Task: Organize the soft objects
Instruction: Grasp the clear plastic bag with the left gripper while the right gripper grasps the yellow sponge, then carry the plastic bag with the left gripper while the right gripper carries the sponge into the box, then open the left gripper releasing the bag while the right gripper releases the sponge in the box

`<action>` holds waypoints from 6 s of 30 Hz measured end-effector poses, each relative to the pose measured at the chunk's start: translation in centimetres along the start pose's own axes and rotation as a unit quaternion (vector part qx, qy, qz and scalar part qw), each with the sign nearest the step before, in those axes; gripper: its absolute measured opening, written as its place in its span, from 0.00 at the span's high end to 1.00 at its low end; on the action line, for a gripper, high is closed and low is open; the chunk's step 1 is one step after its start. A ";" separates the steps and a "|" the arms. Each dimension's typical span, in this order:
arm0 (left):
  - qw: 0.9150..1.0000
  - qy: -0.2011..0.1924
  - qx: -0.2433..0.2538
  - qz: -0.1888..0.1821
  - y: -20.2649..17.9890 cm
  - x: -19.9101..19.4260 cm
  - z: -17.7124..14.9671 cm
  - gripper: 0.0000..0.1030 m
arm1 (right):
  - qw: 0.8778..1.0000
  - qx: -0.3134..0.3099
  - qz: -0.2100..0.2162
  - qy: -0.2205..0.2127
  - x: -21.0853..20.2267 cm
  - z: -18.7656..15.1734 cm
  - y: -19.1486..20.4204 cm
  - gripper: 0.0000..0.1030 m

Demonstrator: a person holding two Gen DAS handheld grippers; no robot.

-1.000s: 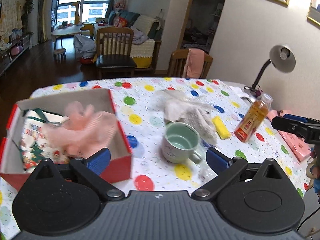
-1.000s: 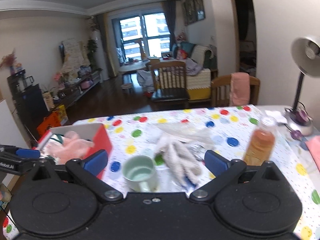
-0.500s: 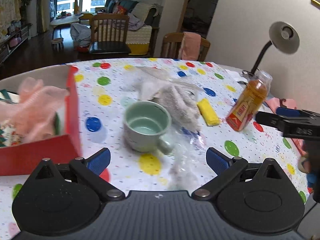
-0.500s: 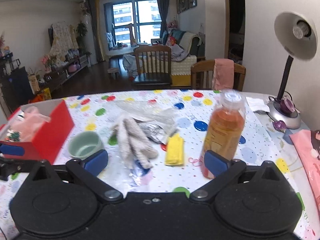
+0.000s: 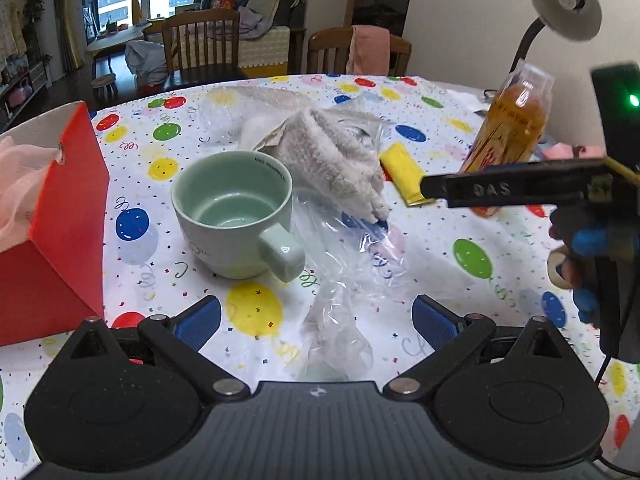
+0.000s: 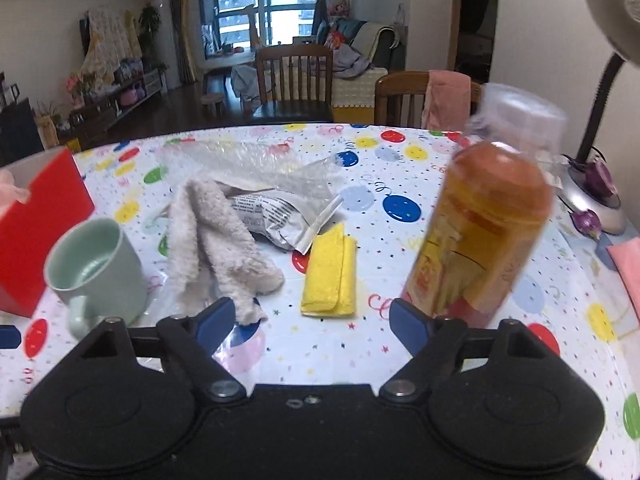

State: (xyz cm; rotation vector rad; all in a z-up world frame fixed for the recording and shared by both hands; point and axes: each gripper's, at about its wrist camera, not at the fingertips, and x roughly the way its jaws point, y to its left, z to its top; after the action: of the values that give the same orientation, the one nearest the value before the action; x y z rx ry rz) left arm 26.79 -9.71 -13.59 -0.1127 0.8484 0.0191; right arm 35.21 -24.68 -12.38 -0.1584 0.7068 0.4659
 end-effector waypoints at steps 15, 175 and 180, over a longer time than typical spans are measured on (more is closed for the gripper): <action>1.000 0.000 0.018 0.004 -1.2 3.4 -0.4 0.01 | 0.998 0.007 -0.053 0.025 6.4 0.6 0.9 0.40; 0.995 0.052 -0.027 0.087 33.9 -5.8 2.1 0.26 | 0.991 -0.071 0.090 0.070 1.4 9.2 36.3 0.51; 0.996 0.048 -0.019 0.079 33.4 -6.6 1.9 0.26 | 0.991 -0.074 0.092 0.061 0.5 9.1 36.2 0.42</action>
State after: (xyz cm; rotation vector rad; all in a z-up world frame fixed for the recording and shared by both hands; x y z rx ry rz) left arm 21.81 23.89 -10.44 -0.0832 0.9520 0.1790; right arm 24.15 10.24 -5.27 -0.2638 0.8112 0.6897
